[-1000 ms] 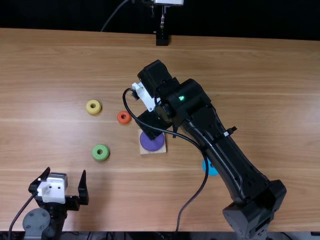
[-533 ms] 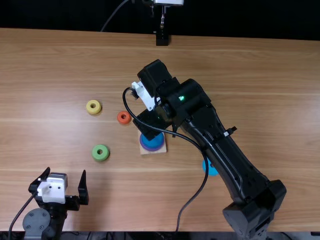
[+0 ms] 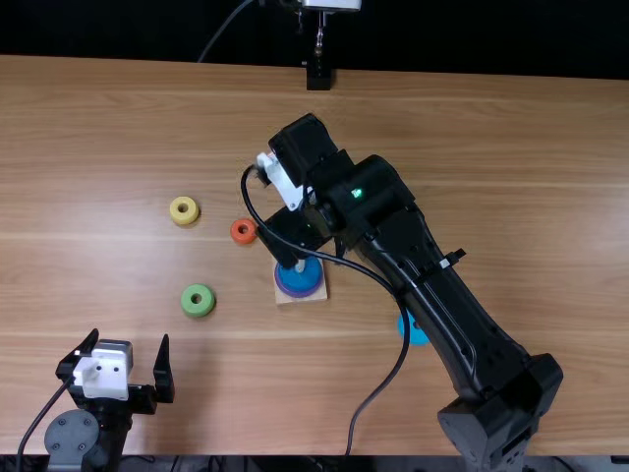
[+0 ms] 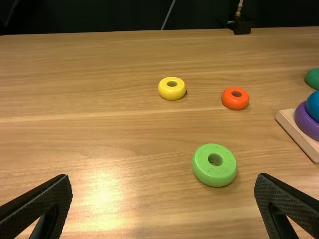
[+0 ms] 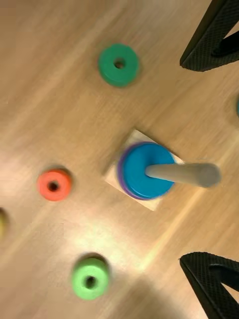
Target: Build the Hanoi tower: stack the rings onto the peg from bottom to top in this color order: purple, dark blue, light blue, dark green, light green, yellow, orange.
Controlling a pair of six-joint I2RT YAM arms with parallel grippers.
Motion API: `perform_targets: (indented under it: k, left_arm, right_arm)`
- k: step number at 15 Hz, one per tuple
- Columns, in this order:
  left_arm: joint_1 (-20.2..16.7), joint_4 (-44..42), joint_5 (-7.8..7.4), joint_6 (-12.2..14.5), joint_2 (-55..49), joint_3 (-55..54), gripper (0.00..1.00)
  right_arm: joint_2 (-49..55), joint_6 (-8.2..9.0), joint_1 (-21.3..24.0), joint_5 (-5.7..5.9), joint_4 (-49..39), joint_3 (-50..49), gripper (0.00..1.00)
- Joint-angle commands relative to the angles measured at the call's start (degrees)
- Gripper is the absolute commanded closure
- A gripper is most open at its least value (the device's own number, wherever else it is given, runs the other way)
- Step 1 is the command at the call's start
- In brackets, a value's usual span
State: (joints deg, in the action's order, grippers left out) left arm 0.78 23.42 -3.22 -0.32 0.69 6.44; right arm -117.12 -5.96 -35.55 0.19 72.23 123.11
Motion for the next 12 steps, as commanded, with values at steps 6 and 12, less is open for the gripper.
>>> perform_targets:
  k: [6, 12]
  left_arm:
    - [0.5, 4.4, -0.26, -0.3, -0.7, -6.4, 0.00]
    - [0.5, 4.4, -0.26, -0.3, -0.7, -6.4, 0.00]
  right_arm:
    - [6.2, 14.71, 4.7, 7.83, -3.5, -4.5, 0.00]
    - [19.0, 15.13, 14.7, 6.88, -2.3, -24.4, 0.00]
